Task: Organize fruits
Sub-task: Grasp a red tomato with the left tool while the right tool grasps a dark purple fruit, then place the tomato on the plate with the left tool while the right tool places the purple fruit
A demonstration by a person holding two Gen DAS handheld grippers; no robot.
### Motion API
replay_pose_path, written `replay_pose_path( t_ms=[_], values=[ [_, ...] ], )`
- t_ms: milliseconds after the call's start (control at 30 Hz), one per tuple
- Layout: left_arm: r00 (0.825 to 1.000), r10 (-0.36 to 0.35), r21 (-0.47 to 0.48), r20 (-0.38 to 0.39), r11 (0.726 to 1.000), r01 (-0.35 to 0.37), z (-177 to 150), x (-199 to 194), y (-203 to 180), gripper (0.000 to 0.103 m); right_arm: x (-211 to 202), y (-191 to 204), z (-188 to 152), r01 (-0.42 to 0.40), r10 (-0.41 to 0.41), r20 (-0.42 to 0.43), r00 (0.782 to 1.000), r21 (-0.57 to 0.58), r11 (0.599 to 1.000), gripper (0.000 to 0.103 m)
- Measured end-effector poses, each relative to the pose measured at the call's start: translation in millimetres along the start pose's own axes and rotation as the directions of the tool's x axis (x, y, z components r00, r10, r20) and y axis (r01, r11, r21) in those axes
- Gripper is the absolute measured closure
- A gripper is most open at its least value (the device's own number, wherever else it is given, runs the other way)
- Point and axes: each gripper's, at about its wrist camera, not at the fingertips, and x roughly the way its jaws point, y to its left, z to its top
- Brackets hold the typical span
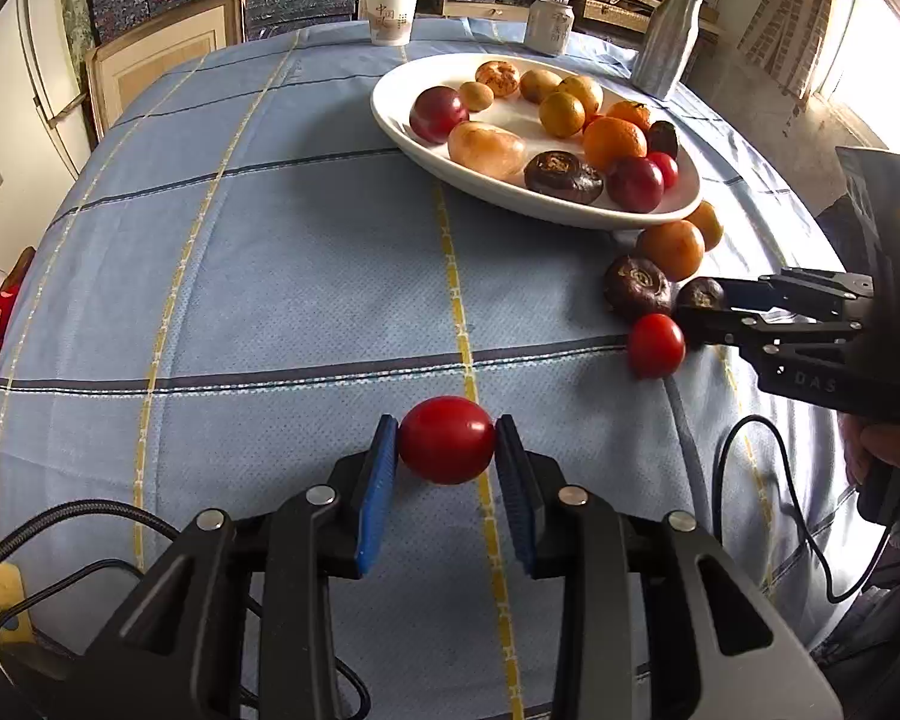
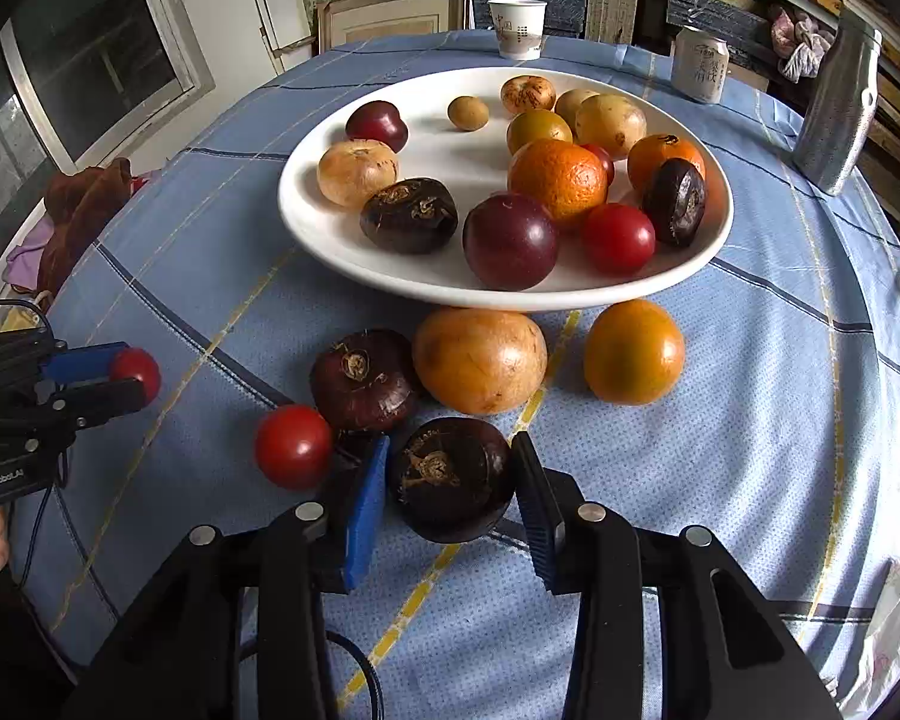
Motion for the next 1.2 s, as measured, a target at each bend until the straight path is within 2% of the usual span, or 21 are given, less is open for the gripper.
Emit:
replay_pose_path(
  t_ms=[133, 333, 633, 867, 1033, 1200],
  values=[
    [1.000, -0.009, 0.007, 0.002, 1.000, 0.009, 3, 3, -4, 0.070, -6, 1, -2, 0.016, -0.016, 0.005, 1.000, -0.011, 1.000, 0.061],
    [1.000, -0.026, 0.032, 0.012, 0.999, 0.026, 18, 7, -15, 0.070, -31, -2, 5, 0.056, -0.055, 0.063, 0.996, -0.021, 0.998, 0.061],
    [0.994, -0.063, 0.078, 0.094, 0.995, 0.056, 90, 11, -36, 0.070, -54, -29, 47, 0.104, -0.105, 0.138, 0.985, 0.019, 0.994, 0.061],
    [0.993, -0.021, 0.082, 0.117, 0.997, 0.011, 152, 34, -43, 0.070, -38, -50, 88, 0.092, -0.101, 0.149, 0.984, 0.065, 0.994, 0.061],
    [0.994, -0.001, 0.070, 0.105, 0.998, -0.006, 179, 56, -39, 0.070, -23, -59, 109, 0.074, -0.086, 0.153, 0.984, 0.083, 0.994, 0.061],
    [0.996, -0.001, 0.060, 0.088, 0.998, -0.005, 191, 73, -37, 0.070, -9, -63, 122, 0.057, -0.070, 0.148, 0.987, 0.088, 0.994, 0.061]
  ],
)
